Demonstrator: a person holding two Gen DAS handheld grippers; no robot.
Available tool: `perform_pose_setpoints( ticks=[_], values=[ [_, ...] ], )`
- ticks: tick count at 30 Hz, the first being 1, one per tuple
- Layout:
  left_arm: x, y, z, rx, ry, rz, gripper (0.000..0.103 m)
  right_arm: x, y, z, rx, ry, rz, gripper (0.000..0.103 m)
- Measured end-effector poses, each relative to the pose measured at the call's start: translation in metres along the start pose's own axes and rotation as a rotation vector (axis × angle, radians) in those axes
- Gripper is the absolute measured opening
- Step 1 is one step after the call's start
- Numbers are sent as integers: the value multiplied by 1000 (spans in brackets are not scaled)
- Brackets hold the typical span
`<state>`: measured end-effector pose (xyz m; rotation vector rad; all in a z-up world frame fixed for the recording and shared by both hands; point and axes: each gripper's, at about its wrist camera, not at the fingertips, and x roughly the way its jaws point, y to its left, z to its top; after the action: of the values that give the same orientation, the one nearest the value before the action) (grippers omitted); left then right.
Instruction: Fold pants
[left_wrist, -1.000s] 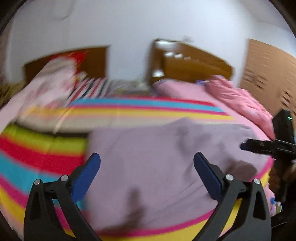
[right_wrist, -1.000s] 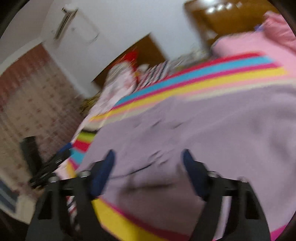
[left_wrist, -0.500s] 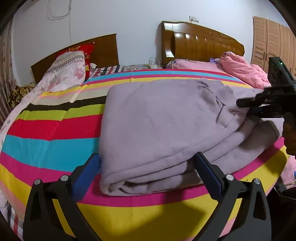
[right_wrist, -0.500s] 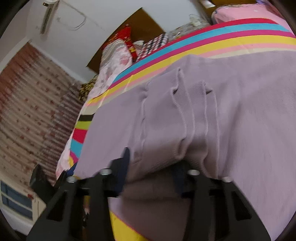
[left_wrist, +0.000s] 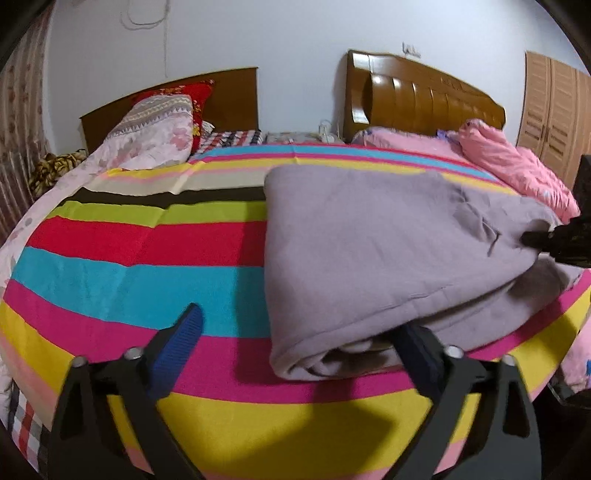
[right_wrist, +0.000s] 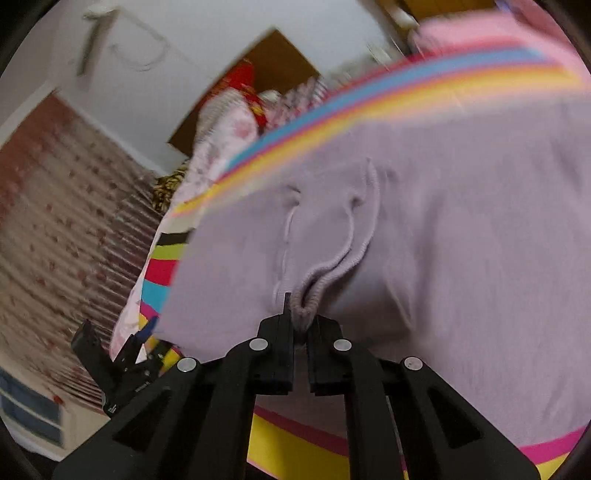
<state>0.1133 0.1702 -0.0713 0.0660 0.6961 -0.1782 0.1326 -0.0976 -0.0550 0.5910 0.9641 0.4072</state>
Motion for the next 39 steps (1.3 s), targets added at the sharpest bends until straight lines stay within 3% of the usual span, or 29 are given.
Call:
perform_pose_setpoints(
  ticks=[3, 5, 7, 8, 10, 12, 14, 15, 17, 18, 21, 24, 28, 31, 35, 39],
  values=[
    [-2, -4, 0, 15, 17, -25, 69, -3, 8, 5, -29, -29, 12, 8],
    [-8, -10, 2, 52, 7, 14, 69, -9, 14, 10, -62, -53, 11, 8],
    [-9, -13, 1, 90, 14, 42, 78, -8, 8, 11, -50, -40, 2, 8],
    [-6, -15, -1, 104, 38, 50, 89, 0, -1, 9, -29, -10, -14, 8],
    [-4, -15, -6, 104, 57, 50, 91, 6, -12, 3, -17, -1, -14, 0],
    [-8, -11, -4, 76, 68, 29, 91, 2, -10, 5, -23, 16, -19, 2],
    [-21, -8, 3, 55, 34, 10, 91, -13, -5, 8, -43, 17, -51, 29],
    [-30, -6, 10, 45, 5, -14, 91, -22, -3, 9, -59, -1, -58, 36],
    [-45, -2, 24, 11, -61, -72, 100, -38, -2, 12, -79, -53, -54, 75],
    [-51, 0, 32, -20, -101, -111, 101, -43, -2, 16, -85, -79, -56, 79],
    [-40, 0, 52, -76, -123, -200, 101, -40, -8, 30, -108, -94, -68, 79],
    [0, -12, 59, -59, -25, -114, 101, -14, -20, 43, -65, -29, -36, 78],
    [49, -23, 46, -55, 149, -77, 101, 5, -26, 44, -73, 22, -51, 76],
    [52, -31, 45, -21, 174, -51, 101, 3, -18, 38, -129, 73, -43, 71],
    [55, -32, 43, -6, 198, -44, 102, 2, -11, 29, -142, 159, 45, 61],
    [56, -28, 43, -10, 194, -50, 102, -1, -15, 28, -115, 159, 75, 60]
  ],
)
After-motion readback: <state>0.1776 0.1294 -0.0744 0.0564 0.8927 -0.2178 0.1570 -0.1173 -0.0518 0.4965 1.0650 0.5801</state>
